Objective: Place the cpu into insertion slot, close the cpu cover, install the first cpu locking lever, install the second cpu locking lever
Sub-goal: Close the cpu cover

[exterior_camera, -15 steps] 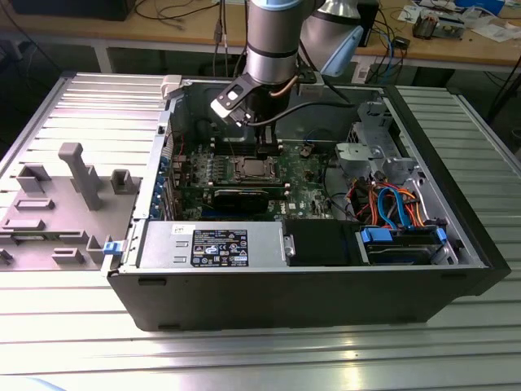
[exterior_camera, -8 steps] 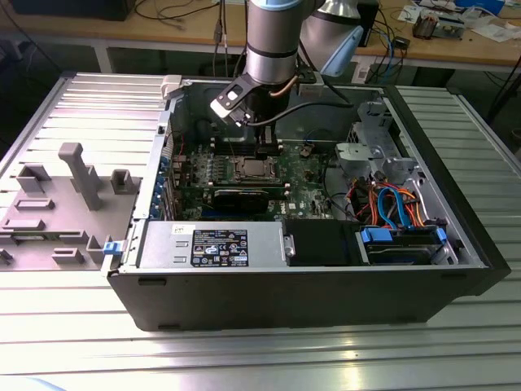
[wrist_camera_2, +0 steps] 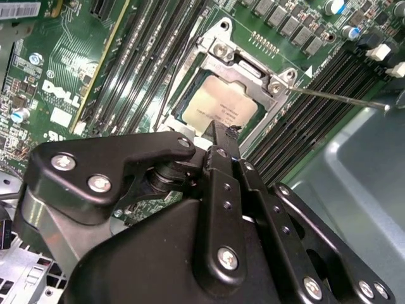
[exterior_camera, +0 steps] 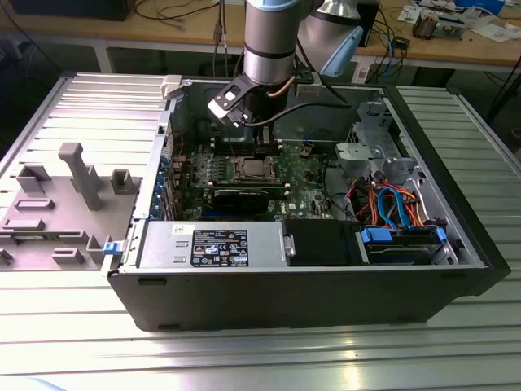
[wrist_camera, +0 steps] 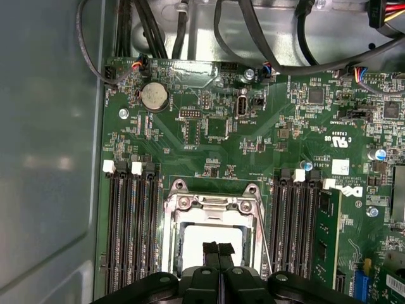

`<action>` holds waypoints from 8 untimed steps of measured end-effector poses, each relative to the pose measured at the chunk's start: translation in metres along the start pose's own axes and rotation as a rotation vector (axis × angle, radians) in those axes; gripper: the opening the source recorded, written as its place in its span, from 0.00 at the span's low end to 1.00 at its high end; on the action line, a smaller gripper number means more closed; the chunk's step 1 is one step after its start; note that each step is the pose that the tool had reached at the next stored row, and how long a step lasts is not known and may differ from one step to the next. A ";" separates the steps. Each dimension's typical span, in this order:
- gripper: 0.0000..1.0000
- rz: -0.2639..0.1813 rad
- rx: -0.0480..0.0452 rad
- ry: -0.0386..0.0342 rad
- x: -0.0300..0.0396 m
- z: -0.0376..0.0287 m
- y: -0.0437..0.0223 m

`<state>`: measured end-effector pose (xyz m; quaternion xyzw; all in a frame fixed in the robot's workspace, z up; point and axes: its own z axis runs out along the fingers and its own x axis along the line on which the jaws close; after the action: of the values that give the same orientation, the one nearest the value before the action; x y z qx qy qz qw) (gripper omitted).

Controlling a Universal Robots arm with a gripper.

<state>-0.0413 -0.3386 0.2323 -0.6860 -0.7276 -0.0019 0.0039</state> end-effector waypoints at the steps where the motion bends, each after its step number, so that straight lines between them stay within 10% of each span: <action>1: 0.11 -0.001 0.0000 -0.0001 0.0001 0.0005 -0.0017; 8: 0.11 -0.003 0.0000 -0.0001 0.0003 0.0017 -0.0049</action>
<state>-0.0461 -0.3386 0.2306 -0.6848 -0.7287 -0.0019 0.0039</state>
